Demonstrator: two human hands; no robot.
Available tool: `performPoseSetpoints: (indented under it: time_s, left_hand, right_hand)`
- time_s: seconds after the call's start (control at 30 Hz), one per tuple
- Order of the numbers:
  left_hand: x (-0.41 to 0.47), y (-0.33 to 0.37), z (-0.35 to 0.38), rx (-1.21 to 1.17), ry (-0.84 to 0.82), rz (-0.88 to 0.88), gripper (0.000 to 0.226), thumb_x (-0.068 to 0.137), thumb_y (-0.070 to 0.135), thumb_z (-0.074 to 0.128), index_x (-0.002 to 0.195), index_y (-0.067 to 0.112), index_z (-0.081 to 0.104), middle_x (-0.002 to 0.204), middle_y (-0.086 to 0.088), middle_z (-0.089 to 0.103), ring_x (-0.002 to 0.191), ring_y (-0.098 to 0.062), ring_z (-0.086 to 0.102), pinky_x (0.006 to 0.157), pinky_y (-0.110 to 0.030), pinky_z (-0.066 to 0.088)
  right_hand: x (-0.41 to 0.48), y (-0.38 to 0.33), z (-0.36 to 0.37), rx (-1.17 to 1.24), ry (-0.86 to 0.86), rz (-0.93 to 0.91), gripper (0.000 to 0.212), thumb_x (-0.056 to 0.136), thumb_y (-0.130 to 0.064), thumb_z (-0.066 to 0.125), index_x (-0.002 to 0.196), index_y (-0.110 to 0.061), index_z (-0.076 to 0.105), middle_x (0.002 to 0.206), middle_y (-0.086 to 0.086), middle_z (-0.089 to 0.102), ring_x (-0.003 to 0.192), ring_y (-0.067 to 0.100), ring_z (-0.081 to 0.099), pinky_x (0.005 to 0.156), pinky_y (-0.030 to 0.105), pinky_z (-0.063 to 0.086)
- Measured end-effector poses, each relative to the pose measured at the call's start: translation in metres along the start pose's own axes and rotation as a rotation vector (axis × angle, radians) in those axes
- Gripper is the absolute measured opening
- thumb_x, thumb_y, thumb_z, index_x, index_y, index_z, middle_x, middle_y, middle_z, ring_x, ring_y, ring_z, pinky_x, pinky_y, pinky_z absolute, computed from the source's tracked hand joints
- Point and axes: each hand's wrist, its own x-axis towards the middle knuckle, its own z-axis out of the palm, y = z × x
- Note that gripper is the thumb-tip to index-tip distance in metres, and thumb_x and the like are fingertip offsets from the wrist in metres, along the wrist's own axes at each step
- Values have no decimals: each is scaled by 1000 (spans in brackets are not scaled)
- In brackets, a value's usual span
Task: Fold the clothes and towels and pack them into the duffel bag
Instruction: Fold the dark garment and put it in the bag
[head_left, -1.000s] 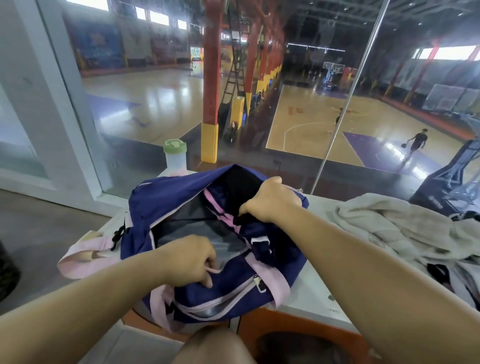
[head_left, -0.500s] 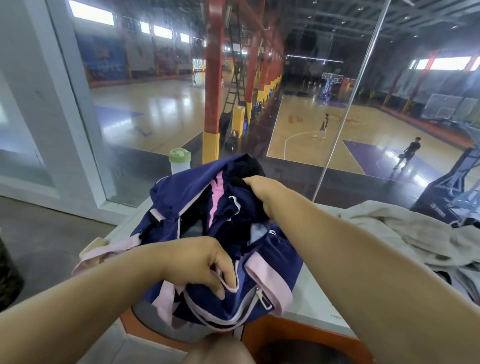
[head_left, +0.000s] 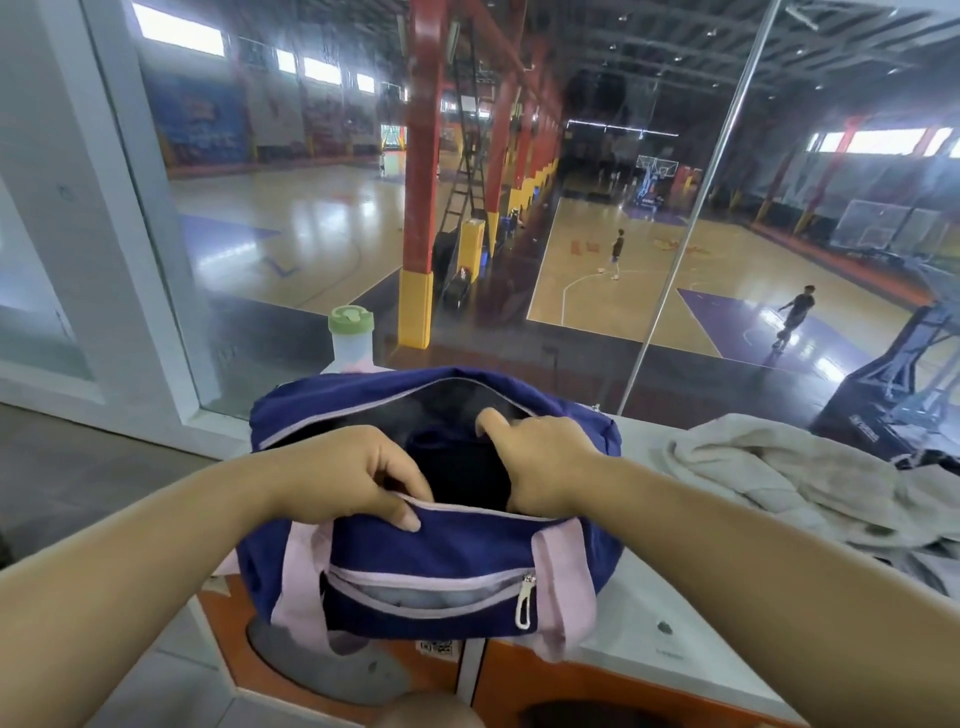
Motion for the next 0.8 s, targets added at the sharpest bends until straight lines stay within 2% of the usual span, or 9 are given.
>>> performPoseSetpoints:
  time_s: [0.07, 0.2, 0.27, 0.33, 0.4, 0.5, 0.67, 0.8]
  left_hand:
    - [3, 1, 1, 12, 39, -9, 18, 82, 14, 69, 91, 28, 76, 93, 16, 73, 89, -2, 66, 82, -17, 51]
    - [8, 2, 4, 92, 117, -25, 17, 83, 20, 68, 90, 33, 75, 92, 20, 71, 89, 3, 63, 83, -16, 49]
    - [9, 1, 7, 120, 146, -29, 16, 83, 22, 68, 90, 35, 75, 92, 20, 71, 89, 3, 63, 83, -17, 49]
    - [10, -1, 9, 138, 159, -30, 14, 83, 24, 68, 88, 36, 74, 90, 21, 71, 88, 3, 63, 83, -19, 50]
    - [10, -1, 11, 160, 165, -28, 12, 83, 25, 68, 86, 35, 74, 89, 21, 70, 87, 3, 63, 82, -20, 50]
    - [10, 1, 14, 181, 199, -12, 10, 83, 27, 68, 87, 35, 73, 90, 24, 69, 88, 3, 62, 81, -17, 49]
    - [14, 19, 19, 224, 227, 22, 9, 85, 35, 64, 88, 40, 71, 92, 30, 67, 87, 6, 60, 72, -13, 46]
    - [28, 47, 31, 205, 240, 67, 7, 83, 35, 67, 87, 40, 71, 88, 29, 67, 85, 5, 60, 70, -14, 45]
  right_hand:
    - [-3, 9, 3, -71, -11, -45, 53, 78, -29, 64, 119, -16, 32, 102, 9, 62, 87, 31, 59, 63, 40, 45]
    - [2, 23, 26, -21, 33, 48, 60, 75, -31, 68, 121, -15, 33, 109, 10, 62, 93, 31, 58, 63, 37, 41]
    - [3, 31, 34, 64, -55, 50, 64, 77, -32, 67, 129, -18, 34, 127, 10, 54, 110, 30, 53, 82, 40, 47]
    - [3, 36, 34, 86, -161, 13, 65, 82, -29, 62, 139, -24, 31, 145, 7, 37, 129, 29, 39, 106, 42, 37]
    - [1, 38, 26, 105, -220, -26, 67, 83, -26, 61, 143, -27, 30, 151, 4, 28, 135, 27, 30, 112, 42, 29]
    - [-8, 37, 5, 175, -234, -66, 69, 80, -27, 67, 141, -24, 37, 146, 0, 40, 132, 21, 38, 111, 36, 32]
    - [-44, 45, -31, 298, -158, 18, 61, 81, -34, 70, 136, -28, 44, 134, -7, 53, 117, 14, 50, 97, 27, 39]
    - [-86, 61, -43, 342, -68, 92, 52, 83, -44, 66, 130, -29, 49, 123, -7, 60, 107, 14, 56, 94, 32, 46]
